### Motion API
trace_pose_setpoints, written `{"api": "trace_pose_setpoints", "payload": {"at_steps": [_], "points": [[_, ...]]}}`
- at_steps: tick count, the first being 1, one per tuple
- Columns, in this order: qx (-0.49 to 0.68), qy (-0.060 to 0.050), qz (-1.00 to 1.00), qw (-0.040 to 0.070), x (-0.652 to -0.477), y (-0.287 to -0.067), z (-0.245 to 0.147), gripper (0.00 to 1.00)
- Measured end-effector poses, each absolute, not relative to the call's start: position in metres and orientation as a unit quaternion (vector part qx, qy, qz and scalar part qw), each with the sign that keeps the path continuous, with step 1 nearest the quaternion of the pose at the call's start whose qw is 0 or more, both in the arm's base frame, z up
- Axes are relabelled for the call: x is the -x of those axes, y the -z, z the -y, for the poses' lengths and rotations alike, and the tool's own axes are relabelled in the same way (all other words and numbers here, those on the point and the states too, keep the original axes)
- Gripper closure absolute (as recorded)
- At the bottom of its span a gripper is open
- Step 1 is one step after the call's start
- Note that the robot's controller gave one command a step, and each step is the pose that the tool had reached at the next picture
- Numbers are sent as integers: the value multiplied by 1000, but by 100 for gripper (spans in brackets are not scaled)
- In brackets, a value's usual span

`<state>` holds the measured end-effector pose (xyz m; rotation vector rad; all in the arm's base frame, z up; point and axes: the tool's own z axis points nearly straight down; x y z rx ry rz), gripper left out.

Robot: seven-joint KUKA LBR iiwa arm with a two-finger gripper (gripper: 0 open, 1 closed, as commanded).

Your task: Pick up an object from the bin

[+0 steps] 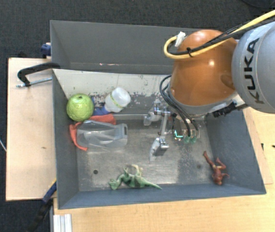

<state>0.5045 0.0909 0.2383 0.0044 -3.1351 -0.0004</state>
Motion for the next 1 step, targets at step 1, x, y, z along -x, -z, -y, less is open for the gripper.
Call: {"api": "trace_pose_setpoints", "payload": {"at_steps": [1], "points": [[0,1,1000,-1,-506,-243,-90,0]]}}
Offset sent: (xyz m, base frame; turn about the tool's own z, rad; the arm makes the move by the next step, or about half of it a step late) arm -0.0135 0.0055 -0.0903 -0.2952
